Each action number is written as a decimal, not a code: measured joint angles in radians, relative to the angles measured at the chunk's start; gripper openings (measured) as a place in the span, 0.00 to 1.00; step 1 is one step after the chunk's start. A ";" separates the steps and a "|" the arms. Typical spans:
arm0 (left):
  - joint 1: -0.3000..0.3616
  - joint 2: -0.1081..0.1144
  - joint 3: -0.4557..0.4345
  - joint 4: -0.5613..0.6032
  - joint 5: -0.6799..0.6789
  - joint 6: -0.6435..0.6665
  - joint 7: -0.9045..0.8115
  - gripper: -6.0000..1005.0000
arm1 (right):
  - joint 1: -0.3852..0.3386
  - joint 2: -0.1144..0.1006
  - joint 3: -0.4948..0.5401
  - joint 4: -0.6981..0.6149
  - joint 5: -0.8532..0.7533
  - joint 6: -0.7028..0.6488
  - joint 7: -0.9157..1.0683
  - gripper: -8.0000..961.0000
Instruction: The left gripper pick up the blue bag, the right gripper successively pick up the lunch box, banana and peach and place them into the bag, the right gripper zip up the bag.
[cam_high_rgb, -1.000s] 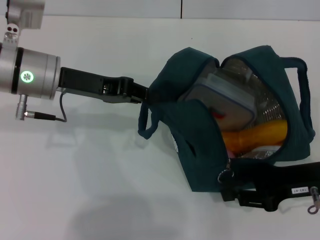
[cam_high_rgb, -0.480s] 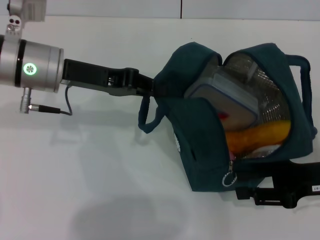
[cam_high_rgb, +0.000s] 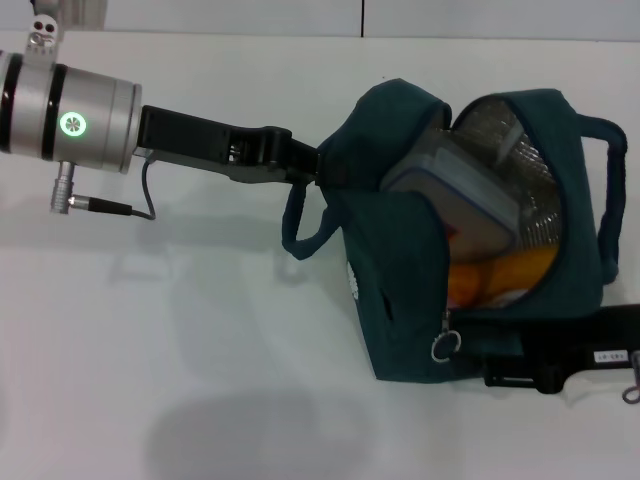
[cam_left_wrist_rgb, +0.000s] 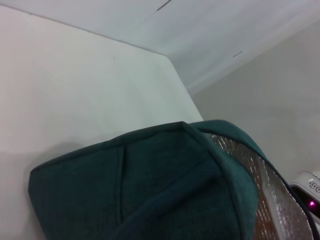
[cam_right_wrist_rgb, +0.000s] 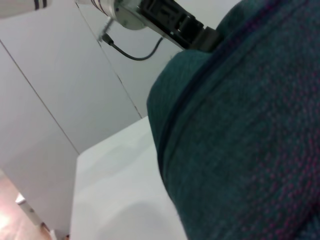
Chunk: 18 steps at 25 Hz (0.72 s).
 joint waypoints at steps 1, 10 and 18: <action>0.000 0.000 0.000 0.000 0.000 0.000 0.000 0.05 | 0.005 0.003 0.000 0.000 -0.001 0.011 -0.003 0.48; 0.005 0.003 0.000 0.000 0.000 0.001 -0.001 0.05 | 0.046 0.013 -0.083 0.015 0.005 0.032 -0.005 0.49; 0.011 0.005 0.000 0.000 0.000 0.003 0.003 0.05 | 0.028 0.007 -0.066 0.015 0.023 0.012 -0.005 0.49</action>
